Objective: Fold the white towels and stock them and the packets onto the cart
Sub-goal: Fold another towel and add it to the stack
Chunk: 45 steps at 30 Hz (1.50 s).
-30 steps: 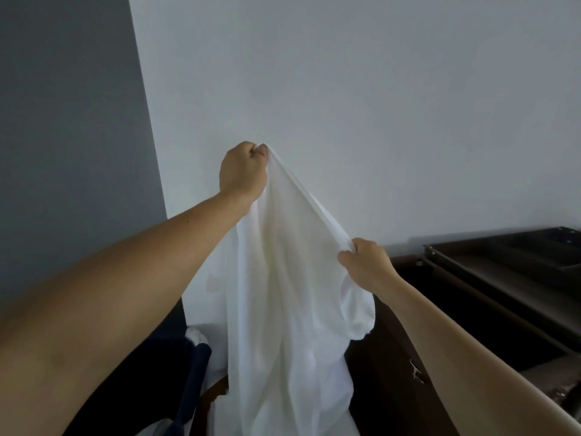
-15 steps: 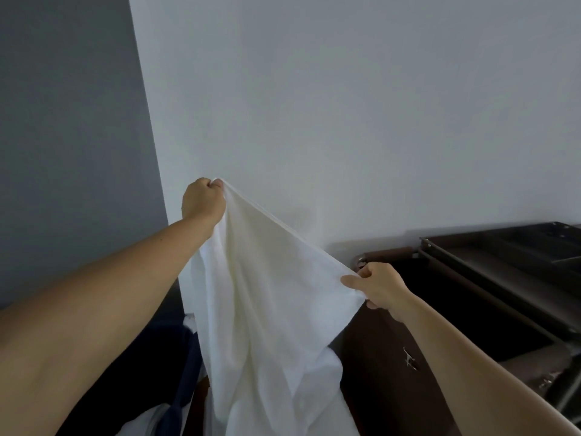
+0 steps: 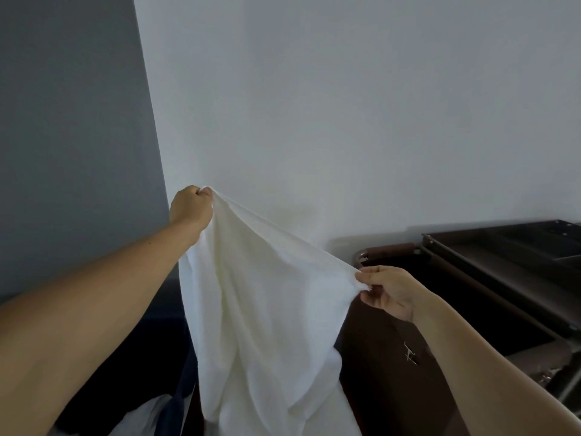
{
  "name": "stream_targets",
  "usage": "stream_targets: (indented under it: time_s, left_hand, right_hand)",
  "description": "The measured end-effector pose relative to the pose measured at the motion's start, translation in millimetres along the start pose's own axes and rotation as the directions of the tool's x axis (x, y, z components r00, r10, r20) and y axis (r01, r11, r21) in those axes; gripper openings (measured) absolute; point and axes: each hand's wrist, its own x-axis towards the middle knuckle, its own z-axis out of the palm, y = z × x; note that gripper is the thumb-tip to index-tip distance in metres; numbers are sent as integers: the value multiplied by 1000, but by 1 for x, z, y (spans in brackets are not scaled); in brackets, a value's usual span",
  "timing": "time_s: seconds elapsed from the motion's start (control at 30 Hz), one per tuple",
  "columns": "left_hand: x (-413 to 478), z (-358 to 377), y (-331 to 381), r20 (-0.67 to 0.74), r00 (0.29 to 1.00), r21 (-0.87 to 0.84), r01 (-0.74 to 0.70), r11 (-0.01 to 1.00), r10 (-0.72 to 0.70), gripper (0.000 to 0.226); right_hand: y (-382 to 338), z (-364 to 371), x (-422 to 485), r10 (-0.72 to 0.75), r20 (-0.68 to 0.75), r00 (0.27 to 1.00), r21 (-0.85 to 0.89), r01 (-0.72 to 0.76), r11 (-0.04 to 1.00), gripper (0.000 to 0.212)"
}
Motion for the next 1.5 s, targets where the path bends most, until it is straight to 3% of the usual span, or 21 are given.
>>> stream_targets:
  time_s: [0.07,0.13,0.23,0.37,0.53,0.7,0.77,0.87,1.0,1.1,1.17,1.3,1.5]
  left_hand:
    - [1,0,-1,28,999,40,-40,998,39,33]
    - [-1,2,0,63,995,71,-84,994,80,35]
    - [-2,4,1,83,989,115,-132,985,123,35]
    - [-1,3,-5,104,981,163,-179,970,163,36]
    - [0,3,-11,102,985,166,-155,974,140,38]
    - [6,-2,-16,75,991,167,-118,979,107,40]
    - [8,-5,-16,70,992,183,-120,976,109,41]
    - [10,-5,-16,77,992,172,-111,979,99,40]
    - [12,-5,-18,72,994,147,-91,985,81,41]
    - [13,-7,-19,63,995,168,-85,982,75,40]
    - [14,-7,-19,63,996,172,-75,982,65,39]
    - [15,-6,-21,57,997,185,-67,980,57,40]
    - [15,-7,-22,55,998,200,-54,978,44,38]
  right_hand:
    - [2,1,2,-31,-123,992,-267,-3,964,5]
    - [3,2,7,-126,-220,967,-518,-6,856,7]
    - [1,-3,12,-170,-212,963,-651,-9,759,12]
    - [-3,-12,10,-162,-267,950,-591,-28,806,14]
    - [0,-8,5,-71,-251,965,-330,-16,944,8]
    - [-3,-15,-8,-113,18,993,-154,114,981,11]
    - [-4,-17,-15,-78,135,988,-187,102,977,15]
    - [-3,-15,-18,-88,193,977,-337,150,929,16]
    - [1,-14,-20,-222,232,947,-378,298,876,31]
    - [5,-13,-22,-320,303,898,-645,440,625,53]
    - [6,-10,-23,-350,329,877,-714,474,516,51]
    - [8,-7,-23,-402,367,839,-740,525,420,33]
    - [9,-7,-25,-419,404,813,-750,557,358,36]
